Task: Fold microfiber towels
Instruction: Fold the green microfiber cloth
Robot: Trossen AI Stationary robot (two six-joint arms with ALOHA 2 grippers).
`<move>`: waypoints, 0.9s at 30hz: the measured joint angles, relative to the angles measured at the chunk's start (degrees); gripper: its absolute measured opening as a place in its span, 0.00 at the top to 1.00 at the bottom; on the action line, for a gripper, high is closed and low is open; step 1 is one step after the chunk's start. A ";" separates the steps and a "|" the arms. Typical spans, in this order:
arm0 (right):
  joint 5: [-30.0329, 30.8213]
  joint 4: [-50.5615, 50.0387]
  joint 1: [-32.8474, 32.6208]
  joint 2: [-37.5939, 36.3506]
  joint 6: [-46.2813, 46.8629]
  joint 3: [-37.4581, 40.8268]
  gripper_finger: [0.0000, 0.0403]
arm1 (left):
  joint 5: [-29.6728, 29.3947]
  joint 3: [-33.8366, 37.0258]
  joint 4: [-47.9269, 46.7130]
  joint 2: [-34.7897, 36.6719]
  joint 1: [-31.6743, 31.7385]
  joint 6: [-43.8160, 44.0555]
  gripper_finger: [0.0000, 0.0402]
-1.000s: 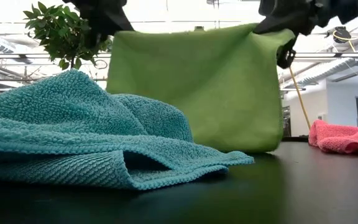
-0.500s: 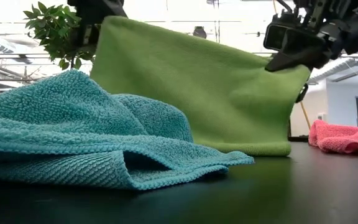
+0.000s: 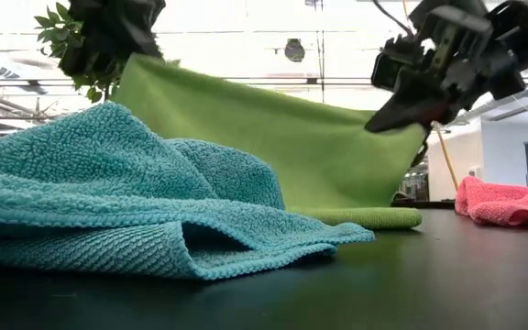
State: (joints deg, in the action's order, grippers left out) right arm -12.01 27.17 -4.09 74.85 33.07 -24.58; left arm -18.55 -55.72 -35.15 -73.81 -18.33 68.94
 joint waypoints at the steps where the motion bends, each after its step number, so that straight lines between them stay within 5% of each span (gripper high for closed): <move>1: 0.00 0.07 0.75 0.38 -0.83 0.00 1.00 | 0.07 0.02 -0.70 -0.41 0.21 0.33 0.99; 20: 0.10 2.42 8.58 4.48 -7.45 0.09 0.99 | -1.51 0.02 -5.29 -10.26 6.00 -4.71 0.99; 27: 6.11 -0.94 8.62 4.50 -10.19 0.11 0.91 | -4.12 0.06 -7.43 -10.24 8.57 -8.79 0.91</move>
State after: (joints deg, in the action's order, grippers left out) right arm -5.90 26.22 4.54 79.35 22.88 -24.47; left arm -22.67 -55.66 -42.58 -84.05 -9.77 60.15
